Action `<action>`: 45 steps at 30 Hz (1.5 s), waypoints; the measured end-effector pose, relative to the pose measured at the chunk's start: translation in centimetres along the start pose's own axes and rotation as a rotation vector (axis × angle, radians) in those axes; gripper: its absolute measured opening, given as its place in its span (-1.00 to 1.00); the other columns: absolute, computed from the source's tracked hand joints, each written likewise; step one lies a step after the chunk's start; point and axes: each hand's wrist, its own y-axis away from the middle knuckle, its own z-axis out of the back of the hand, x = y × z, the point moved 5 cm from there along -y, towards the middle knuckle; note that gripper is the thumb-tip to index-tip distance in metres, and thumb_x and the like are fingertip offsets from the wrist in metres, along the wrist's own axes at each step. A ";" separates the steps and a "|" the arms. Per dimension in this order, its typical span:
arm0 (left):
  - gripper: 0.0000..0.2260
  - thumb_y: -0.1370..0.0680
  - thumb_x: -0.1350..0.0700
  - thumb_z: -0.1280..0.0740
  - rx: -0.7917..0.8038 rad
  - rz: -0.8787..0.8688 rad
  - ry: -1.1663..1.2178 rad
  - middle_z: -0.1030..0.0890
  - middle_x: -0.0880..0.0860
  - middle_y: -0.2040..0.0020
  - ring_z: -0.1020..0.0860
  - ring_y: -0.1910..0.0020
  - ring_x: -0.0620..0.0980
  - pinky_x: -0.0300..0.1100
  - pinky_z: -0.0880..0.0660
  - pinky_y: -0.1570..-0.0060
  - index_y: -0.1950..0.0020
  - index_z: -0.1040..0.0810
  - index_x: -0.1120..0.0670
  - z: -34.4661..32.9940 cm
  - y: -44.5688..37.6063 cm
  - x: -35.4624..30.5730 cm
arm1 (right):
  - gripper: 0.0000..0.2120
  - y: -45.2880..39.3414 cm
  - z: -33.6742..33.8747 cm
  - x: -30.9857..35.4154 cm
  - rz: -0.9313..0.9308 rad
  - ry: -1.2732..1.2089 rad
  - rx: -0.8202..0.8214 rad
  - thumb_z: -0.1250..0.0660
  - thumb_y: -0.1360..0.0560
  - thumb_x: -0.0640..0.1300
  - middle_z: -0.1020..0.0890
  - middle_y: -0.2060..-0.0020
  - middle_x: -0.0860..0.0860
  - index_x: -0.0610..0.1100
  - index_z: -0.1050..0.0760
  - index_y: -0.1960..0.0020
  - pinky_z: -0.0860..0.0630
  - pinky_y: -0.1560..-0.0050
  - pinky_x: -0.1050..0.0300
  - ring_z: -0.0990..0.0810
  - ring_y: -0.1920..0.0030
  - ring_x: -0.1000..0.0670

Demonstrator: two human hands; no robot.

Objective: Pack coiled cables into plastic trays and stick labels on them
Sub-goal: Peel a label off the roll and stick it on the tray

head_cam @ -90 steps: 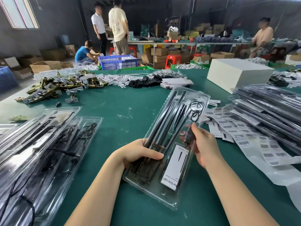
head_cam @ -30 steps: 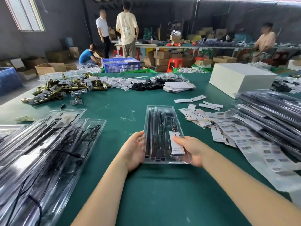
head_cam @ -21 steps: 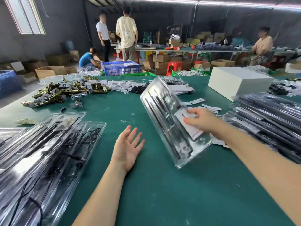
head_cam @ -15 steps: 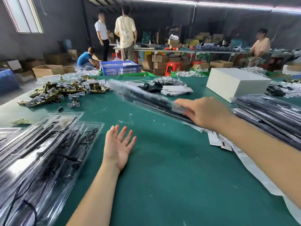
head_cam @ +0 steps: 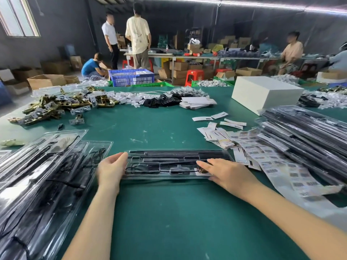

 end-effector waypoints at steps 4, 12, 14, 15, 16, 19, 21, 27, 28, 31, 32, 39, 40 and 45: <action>-0.71 -0.47 0.03 -0.31 -0.151 -0.222 -0.566 -0.68 0.03 -0.03 -0.58 0.02 0.09 -0.15 -0.43 0.09 -0.17 -0.61 -0.02 -0.1 1.9 -1.3 | -0.42 0.4 -0.5 -2.5 -0.275 -0.357 0.410 -0.18 -0.52 0.32 -0.26 -0.44 0.26 0.36 -0.08 -0.48 -0.31 -0.38 0.08 -0.20 -0.47 0.19; -0.71 -0.56 0.05 -0.29 0.022 -0.706 -0.855 -0.53 0.11 -0.32 -0.45 -0.30 0.13 -0.05 -0.35 -0.27 -0.24 -0.60 0.06 -3.5 4.3 -2.6 | -0.49 3.7 3.4 -11.6 -0.987 -0.088 0.503 -0.26 -0.52 0.15 -0.53 -0.26 -0.09 -0.05 -0.37 -0.40 -0.54 -0.14 -0.03 -0.54 -0.18 -0.15; -0.70 -0.54 -0.04 -0.33 0.228 -0.855 -0.814 -0.54 0.00 -0.32 -0.46 -0.33 0.02 -0.10 -0.33 -0.31 -0.25 -0.59 -0.04 -5.5 5.8 -2.6 | -0.44 4.8 4.1 -12.1 -0.984 -0.073 0.594 -0.26 -0.49 0.25 -0.53 -0.29 -0.05 -0.01 -0.38 -0.39 -0.54 -0.14 0.01 -0.54 -0.19 -0.11; -0.67 -0.53 -0.12 -0.32 0.330 -0.872 -0.826 -0.51 -0.06 -0.35 -0.42 -0.36 -0.03 -0.13 -0.29 -0.34 -0.27 -0.57 -0.12 -6.3 6.4 -2.4 | -0.43 5.3 4.5 -12.3 -0.972 -0.060 0.594 -0.27 -0.48 0.24 -0.52 -0.30 -0.03 0.03 -0.36 -0.41 -0.54 -0.12 0.02 -0.54 -0.19 -0.10; -0.64 -0.51 -0.20 -0.30 0.411 -0.866 -0.860 -0.46 -0.12 -0.39 -0.36 -0.41 -0.08 -0.15 -0.23 -0.38 -0.29 -0.53 -0.20 -7.1 6.9 -1.9 | -0.42 5.7 5.1 -12.3 -0.954 -0.051 0.587 -0.29 -0.47 0.22 -0.52 -0.31 -0.02 0.05 -0.34 -0.43 -0.55 -0.11 0.02 -0.55 -0.19 -0.08; -0.62 -0.49 -0.34 -0.21 0.495 -0.851 -1.024 -0.34 -0.18 -0.46 -0.21 -0.49 -0.16 -0.13 -0.06 -0.45 -0.28 -0.48 -0.32 -8.3 7.4 -0.7 | -0.51 7.0 7.0 -11.7 -0.881 -0.058 0.591 -0.37 -0.42 0.22 -0.60 -0.15 0.05 0.09 -0.44 -0.30 -0.55 -0.06 0.06 -0.60 -0.05 0.02; -0.62 -0.51 -0.35 -0.17 0.495 -0.824 -1.052 -0.32 -0.16 -0.48 -0.18 -0.50 -0.15 -0.12 -0.03 -0.45 -0.28 -0.48 -0.32 -8.6 7.4 -0.6 | -0.68 8.2 8.2 -10.9 -0.826 -0.025 0.592 -0.40 -0.37 0.27 -0.59 0.14 0.16 0.14 -0.51 -0.02 -0.54 0.05 0.12 -0.56 0.16 0.14; -0.61 -0.51 -0.36 -0.14 0.454 -0.804 -1.076 -0.32 -0.16 -0.48 -0.18 -0.50 -0.13 -0.09 -0.04 -0.46 -0.29 -0.47 -0.32 -8.9 7.9 -0.5 | -0.60 12.2 7.7 -6.4 -0.674 0.331 0.682 -0.19 -0.44 0.40 -0.59 0.15 0.20 0.06 -0.46 0.10 -0.34 0.36 0.21 -0.60 0.11 0.14; -0.61 -0.52 -0.36 -0.14 0.450 -0.807 -1.073 -0.33 -0.16 -0.48 -0.19 -0.50 -0.13 -0.09 -0.04 -0.45 -0.28 -0.48 -0.31 -8.8 8.0 -0.6 | -0.64 12.5 7.3 -5.7 -0.646 0.399 0.704 -0.15 -0.50 0.35 -0.59 0.13 0.19 0.05 -0.39 0.11 -0.25 0.41 0.19 -0.61 0.11 0.13; -0.68 -0.55 -0.29 -0.16 0.411 -0.826 -1.008 -0.38 -0.15 -0.44 -0.24 -0.48 -0.14 -0.10 -0.03 -0.46 -0.21 -0.55 -0.26 -8.6 8.3 -0.9 | -0.80 12.7 6.0 -5.0 -0.678 0.485 0.735 -0.12 -0.61 0.15 -0.53 0.26 0.17 0.09 -0.37 0.12 -0.14 0.50 0.21 -0.55 0.23 0.10; -0.72 -0.57 -0.23 -0.19 0.384 -0.848 -0.955 -0.43 -0.13 -0.41 -0.28 -0.46 -0.13 -0.08 -0.04 -0.46 -0.16 -0.59 -0.23 -8.5 8.5 -1.3 | -0.84 12.5 5.6 -5.3 -0.713 0.480 0.724 -0.13 -0.61 0.08 -0.53 0.26 0.17 0.10 -0.43 0.09 -0.12 0.51 0.21 -0.55 0.21 0.09; -0.86 -0.47 0.06 -0.33 0.225 -1.167 -0.668 -0.68 -0.16 0.13 -0.64 0.07 -0.12 -0.07 -0.42 -0.23 0.23 -0.66 -0.02 -8.5 11.5 -3.8 | -0.79 8.4 2.6 -7.4 -0.777 0.423 0.534 -0.15 -0.63 0.04 -0.62 0.14 0.12 0.02 -0.55 -0.02 -0.30 0.29 0.22 -0.63 0.12 0.03; -0.85 -0.48 0.06 -0.31 0.247 -1.177 -0.668 -0.67 -0.18 0.18 -0.63 0.13 -0.12 -0.13 -0.42 -0.19 0.25 -0.64 -0.02 -8.7 11.7 -3.8 | -0.81 7.9 2.2 -7.7 -0.783 0.430 0.534 -0.18 -0.62 0.01 -0.60 0.19 0.11 0.01 -0.56 -0.01 -0.30 0.31 0.22 -0.60 0.18 0.01; -0.79 -0.50 0.03 -0.26 0.290 -1.182 -0.683 -0.63 -0.13 0.33 -0.60 0.30 -0.05 -0.18 -0.48 0.11 0.27 -0.64 0.01 -9.0 11.8 -3.4 | -0.73 5.9 2.4 -8.2 -0.782 0.526 0.569 -0.28 -0.45 -0.34 -0.55 0.17 0.05 -0.05 -0.57 -0.02 -0.40 0.28 0.22 -0.53 0.16 -0.01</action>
